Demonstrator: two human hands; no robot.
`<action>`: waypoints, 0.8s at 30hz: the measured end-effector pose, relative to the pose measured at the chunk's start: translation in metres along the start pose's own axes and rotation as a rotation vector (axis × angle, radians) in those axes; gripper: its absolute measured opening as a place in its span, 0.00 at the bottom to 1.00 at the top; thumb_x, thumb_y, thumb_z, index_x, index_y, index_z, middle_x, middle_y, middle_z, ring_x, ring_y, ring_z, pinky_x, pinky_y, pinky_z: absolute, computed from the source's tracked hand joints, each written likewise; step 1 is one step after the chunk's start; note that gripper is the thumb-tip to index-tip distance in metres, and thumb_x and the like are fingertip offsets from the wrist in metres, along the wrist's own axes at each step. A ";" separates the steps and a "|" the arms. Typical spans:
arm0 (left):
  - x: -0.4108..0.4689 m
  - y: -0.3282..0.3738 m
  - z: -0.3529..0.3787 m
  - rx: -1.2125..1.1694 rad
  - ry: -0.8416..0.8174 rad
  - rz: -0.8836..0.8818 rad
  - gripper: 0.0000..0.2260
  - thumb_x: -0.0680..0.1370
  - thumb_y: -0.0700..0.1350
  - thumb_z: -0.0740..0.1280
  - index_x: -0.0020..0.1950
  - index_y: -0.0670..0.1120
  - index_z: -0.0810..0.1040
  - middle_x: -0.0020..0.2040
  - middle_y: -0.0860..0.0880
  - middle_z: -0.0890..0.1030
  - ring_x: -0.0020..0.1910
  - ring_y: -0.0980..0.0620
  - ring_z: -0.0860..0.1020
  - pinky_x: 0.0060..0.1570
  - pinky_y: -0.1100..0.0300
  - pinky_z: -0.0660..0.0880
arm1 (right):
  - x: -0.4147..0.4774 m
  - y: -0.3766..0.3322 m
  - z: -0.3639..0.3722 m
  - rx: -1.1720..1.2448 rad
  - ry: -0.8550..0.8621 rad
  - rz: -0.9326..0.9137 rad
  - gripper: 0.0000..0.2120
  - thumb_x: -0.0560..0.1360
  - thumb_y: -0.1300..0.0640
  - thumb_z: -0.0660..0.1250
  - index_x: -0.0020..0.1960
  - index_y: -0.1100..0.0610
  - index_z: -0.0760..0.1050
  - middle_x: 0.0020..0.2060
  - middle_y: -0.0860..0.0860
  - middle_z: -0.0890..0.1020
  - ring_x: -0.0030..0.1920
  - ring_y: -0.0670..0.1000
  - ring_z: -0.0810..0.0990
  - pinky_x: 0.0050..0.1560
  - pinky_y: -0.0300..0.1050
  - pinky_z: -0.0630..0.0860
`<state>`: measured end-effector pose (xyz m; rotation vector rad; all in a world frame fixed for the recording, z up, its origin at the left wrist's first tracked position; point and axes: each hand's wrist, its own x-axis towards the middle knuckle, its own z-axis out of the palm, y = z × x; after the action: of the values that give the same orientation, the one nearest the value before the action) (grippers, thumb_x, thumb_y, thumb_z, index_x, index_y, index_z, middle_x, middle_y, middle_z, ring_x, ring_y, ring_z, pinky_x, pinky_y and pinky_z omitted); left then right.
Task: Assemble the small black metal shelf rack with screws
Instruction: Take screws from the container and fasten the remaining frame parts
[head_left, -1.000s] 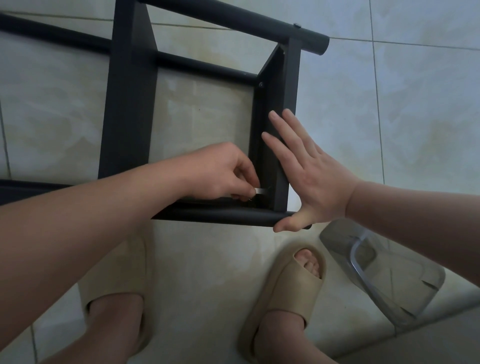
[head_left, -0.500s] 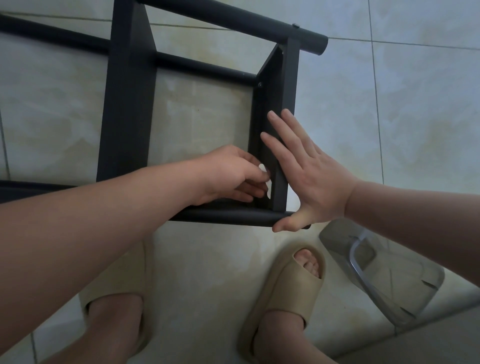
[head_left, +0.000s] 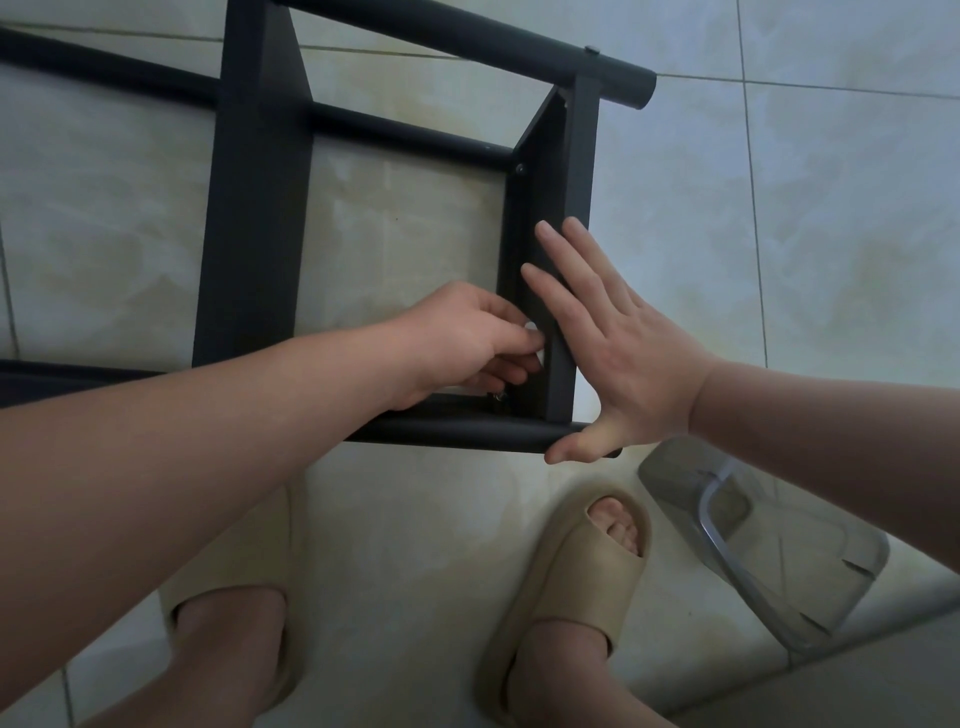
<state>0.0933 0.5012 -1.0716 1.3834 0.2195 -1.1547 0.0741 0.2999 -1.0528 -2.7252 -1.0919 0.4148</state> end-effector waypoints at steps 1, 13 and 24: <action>0.000 0.000 0.000 0.000 -0.002 0.006 0.05 0.79 0.44 0.70 0.45 0.46 0.81 0.38 0.49 0.85 0.39 0.53 0.82 0.50 0.53 0.79 | 0.000 0.000 0.000 -0.001 -0.001 0.001 0.64 0.65 0.20 0.61 0.79 0.71 0.54 0.79 0.69 0.50 0.80 0.68 0.43 0.80 0.63 0.48; -0.004 0.001 -0.001 -0.024 -0.006 -0.005 0.04 0.80 0.42 0.69 0.45 0.45 0.80 0.38 0.48 0.85 0.38 0.53 0.82 0.50 0.53 0.80 | 0.000 0.000 0.000 0.009 -0.003 0.007 0.64 0.66 0.19 0.60 0.79 0.71 0.54 0.79 0.69 0.50 0.80 0.67 0.43 0.80 0.62 0.47; -0.006 0.002 -0.002 0.011 -0.039 -0.047 0.07 0.82 0.40 0.66 0.44 0.43 0.79 0.35 0.48 0.85 0.36 0.54 0.82 0.41 0.60 0.79 | 0.000 0.000 0.001 0.008 0.003 0.004 0.64 0.66 0.19 0.58 0.79 0.70 0.54 0.79 0.69 0.50 0.80 0.67 0.43 0.80 0.60 0.46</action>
<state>0.0931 0.5056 -1.0666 1.3704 0.2186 -1.2229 0.0738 0.2997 -1.0535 -2.7205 -1.0815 0.4153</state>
